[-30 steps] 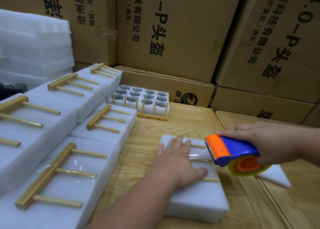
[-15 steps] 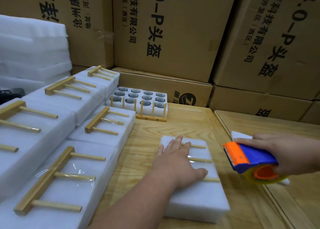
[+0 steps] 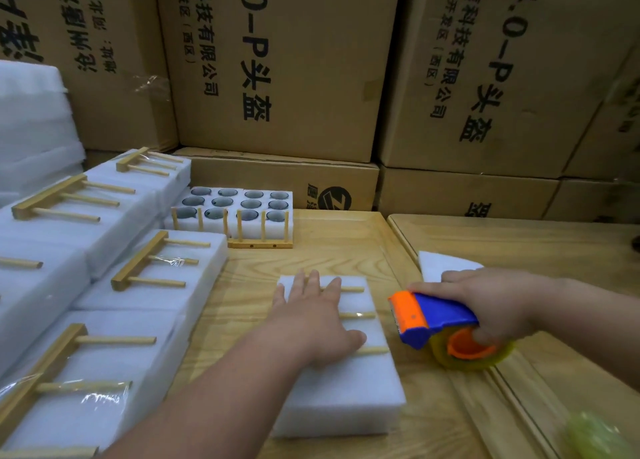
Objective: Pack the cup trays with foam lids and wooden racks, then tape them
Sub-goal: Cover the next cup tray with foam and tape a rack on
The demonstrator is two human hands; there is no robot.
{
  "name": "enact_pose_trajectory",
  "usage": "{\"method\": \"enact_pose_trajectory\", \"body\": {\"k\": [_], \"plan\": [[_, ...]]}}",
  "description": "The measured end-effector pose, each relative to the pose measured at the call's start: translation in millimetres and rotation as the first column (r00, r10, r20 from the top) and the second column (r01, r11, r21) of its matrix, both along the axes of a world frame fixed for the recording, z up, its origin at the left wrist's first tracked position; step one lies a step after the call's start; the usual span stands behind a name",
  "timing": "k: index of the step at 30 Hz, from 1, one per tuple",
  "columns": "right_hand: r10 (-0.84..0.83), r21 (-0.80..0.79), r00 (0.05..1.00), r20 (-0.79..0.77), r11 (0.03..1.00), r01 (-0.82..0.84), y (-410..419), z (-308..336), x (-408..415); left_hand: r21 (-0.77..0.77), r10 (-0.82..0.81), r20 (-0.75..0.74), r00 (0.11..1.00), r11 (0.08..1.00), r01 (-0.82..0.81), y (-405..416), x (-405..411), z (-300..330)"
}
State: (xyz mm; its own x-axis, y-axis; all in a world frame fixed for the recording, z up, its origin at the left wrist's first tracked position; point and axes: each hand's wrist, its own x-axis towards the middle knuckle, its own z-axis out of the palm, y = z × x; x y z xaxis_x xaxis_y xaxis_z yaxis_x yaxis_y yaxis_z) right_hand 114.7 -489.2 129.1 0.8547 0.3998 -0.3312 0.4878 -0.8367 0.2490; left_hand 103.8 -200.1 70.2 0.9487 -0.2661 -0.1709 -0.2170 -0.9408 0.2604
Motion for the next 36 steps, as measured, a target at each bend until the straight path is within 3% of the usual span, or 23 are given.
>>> {"method": "enact_pose_trajectory", "body": {"k": [4,13,21,25,27,30,32,36], "plan": [[0.024,-0.008,1.000,0.005,1.000,-0.024,5.5,-1.4,0.5,-0.005,-0.089,0.067,0.994,0.996,0.090,-34.1,-2.5,2.8],[0.004,0.008,1.000,-0.018,1.000,-0.004,5.6,-2.7,0.1,0.235,-0.154,0.101,0.983,0.964,0.127,-48.6,-5.2,-8.2],[-0.003,-0.027,1.000,-0.022,1.000,0.003,14.8,-0.8,-1.2,0.237,-0.186,0.125,0.974,0.959,0.153,-40.7,-6.1,-11.4],[-0.055,0.105,0.997,-0.047,0.993,0.060,-1.6,-4.8,-6.6,0.241,-0.218,0.144,0.965,0.954,0.180,-31.1,-6.3,-13.1],[-0.110,0.287,0.984,-0.139,0.947,0.146,-4.7,-8.6,-10.1,0.245,-0.235,0.163,0.958,0.950,0.191,-27.1,-6.3,-14.9],[-0.279,0.518,0.931,-0.236,0.774,0.363,-9.2,-9.4,-9.0,0.252,-0.243,0.192,0.951,0.949,0.192,-24.8,-6.3,-19.3],[-0.375,0.512,0.889,-0.264,0.726,0.459,-12.9,-4.5,-6.4,0.255,-0.241,0.205,0.949,0.949,0.187,-25.7,-6.4,-21.8],[-0.405,0.506,0.857,-0.319,0.692,0.516,-9.0,-5.9,0.4,0.252,-0.235,0.221,0.946,0.951,0.177,-27.0,-5.7,-24.7]]}}
